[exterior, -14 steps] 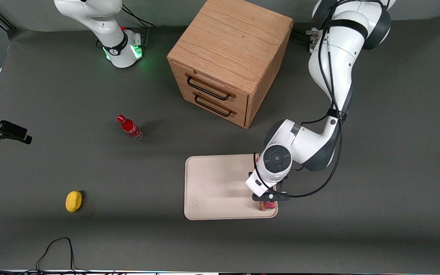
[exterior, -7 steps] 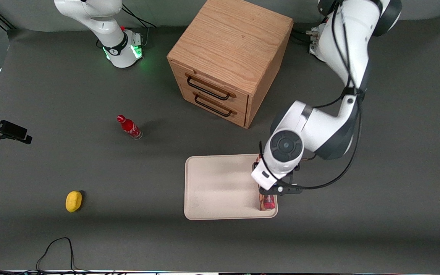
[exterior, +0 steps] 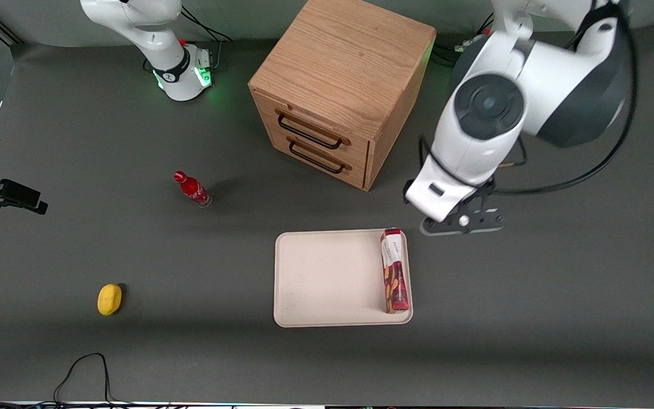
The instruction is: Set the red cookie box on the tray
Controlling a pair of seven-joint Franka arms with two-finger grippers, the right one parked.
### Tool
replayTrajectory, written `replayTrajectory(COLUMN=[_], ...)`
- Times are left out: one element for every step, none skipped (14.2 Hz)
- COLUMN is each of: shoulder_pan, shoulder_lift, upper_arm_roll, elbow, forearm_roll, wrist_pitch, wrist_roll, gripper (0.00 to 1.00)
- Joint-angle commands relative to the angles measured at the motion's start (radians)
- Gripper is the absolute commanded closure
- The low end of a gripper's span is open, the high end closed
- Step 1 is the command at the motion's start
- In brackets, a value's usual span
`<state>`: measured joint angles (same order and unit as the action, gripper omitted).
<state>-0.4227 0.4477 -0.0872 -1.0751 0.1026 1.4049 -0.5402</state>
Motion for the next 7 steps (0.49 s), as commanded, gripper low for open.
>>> replayTrajectory(shoulder_pan=[0.091,0.122,0.151,0.180,0.208,0.235,0.264], shoulder_lift=[-0.137,-0.186,-0.234,-0.282,-0.323,-0.354,-0.372], upper_arm_roll=[-0.002,-0.002,0.000,0.000,0.000,0.001,0.003], elbow=[-0.159,-0.214,-0.282,-0.349,-0.418,-0.471,-0.506], forearm_roll=[-0.018,-0.018,-0.018,-0.018,-0.018,-0.018,-0.018], wrist_pitch=[0.006,0.019,0.046,0.086,0.130,0.167,0.190], wrist_roll=[0.106,0.152,0.196,0.221,0.229,0.244,0.279], gripper=[0.00,0.00,0.00,0.00,0.00,0.00,0.00])
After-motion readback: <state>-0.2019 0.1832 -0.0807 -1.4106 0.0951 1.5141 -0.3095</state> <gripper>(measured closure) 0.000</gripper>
